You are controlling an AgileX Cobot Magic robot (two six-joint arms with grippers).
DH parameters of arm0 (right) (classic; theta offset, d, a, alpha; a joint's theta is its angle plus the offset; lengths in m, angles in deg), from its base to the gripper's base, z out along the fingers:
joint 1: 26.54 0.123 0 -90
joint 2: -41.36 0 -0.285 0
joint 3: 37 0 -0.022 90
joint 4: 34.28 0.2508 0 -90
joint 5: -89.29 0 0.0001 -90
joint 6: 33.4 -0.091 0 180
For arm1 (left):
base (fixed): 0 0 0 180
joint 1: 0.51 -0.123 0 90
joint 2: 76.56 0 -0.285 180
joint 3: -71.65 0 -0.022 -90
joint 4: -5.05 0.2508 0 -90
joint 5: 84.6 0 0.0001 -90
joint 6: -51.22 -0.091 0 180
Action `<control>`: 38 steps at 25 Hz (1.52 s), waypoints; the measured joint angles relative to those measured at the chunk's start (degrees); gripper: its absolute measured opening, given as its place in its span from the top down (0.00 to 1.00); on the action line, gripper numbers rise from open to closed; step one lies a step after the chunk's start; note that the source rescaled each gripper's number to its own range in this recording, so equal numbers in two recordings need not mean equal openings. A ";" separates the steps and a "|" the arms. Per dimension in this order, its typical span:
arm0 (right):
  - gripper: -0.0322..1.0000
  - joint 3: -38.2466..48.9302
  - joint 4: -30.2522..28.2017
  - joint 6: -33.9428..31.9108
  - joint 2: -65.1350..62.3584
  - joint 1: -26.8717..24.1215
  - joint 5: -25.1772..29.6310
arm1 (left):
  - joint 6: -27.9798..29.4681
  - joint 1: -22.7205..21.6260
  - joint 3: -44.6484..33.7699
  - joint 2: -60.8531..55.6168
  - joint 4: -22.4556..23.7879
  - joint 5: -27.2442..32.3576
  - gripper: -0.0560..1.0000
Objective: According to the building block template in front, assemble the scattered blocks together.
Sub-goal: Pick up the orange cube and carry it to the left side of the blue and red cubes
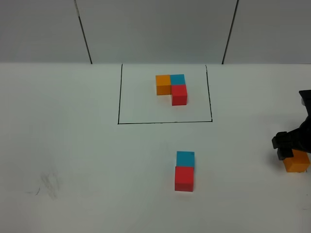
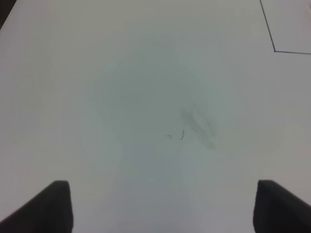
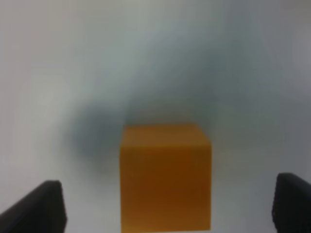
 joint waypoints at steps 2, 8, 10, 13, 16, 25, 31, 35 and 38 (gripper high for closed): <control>0.21 0.00 -0.08 0.26 1.19 0.00 -0.66 | 0.00 0.00 0.00 0.00 0.00 0.00 0.32; 0.21 0.00 -0.14 0.68 3.99 0.00 -3.82 | 0.00 0.00 0.00 0.00 0.04 0.00 0.32; 0.21 0.00 -0.14 1.20 4.81 0.00 -4.09 | 0.00 0.00 0.00 0.00 0.04 0.00 0.32; 0.21 0.00 -0.14 1.20 6.11 0.00 -4.69 | 0.00 0.00 0.00 0.00 0.04 0.00 0.32; 0.41 0.00 -0.34 1.20 6.64 0.00 -5.00 | 0.00 0.00 0.00 0.00 0.04 0.00 0.32; 0.76 0.00 -8.19 -0.82 1.43 1.57 -2.08 | 0.00 0.00 0.00 0.00 0.04 0.00 0.32; 0.76 -0.88 -8.87 3.78 -7.00 10.30 -0.71 | 0.00 0.00 0.00 0.00 0.04 0.00 0.32; 0.76 -6.33 -6.23 21.89 -6.41 19.23 6.95 | 0.00 0.00 0.00 0.00 0.04 0.00 0.32; 0.76 -12.02 -4.09 34.54 -3.75 25.44 12.02 | 0.00 0.00 0.00 0.00 0.04 0.00 0.32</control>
